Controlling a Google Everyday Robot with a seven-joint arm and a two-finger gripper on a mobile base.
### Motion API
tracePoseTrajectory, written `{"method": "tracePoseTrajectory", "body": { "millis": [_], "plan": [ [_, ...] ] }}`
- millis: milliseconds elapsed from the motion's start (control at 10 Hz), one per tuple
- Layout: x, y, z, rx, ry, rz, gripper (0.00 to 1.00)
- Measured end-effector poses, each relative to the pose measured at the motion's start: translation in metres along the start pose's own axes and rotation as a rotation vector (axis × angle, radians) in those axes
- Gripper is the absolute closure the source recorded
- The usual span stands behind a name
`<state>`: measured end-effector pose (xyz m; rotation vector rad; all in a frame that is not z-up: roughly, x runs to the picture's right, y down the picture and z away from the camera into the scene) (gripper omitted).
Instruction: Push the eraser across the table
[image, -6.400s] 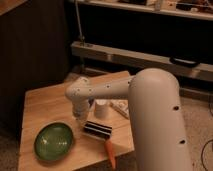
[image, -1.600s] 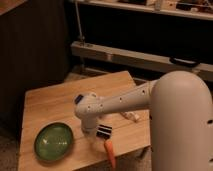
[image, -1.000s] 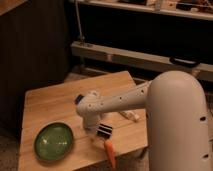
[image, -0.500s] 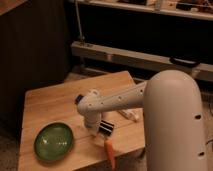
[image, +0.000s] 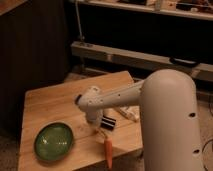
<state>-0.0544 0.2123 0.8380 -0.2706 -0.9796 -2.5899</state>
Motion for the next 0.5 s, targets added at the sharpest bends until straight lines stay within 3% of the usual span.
{"method": "tracePoseTrajectory", "body": {
  "millis": [500],
  "plan": [
    [-0.005,0.029,-0.001,-0.032,-0.031,0.018,0.98]
  ]
}}
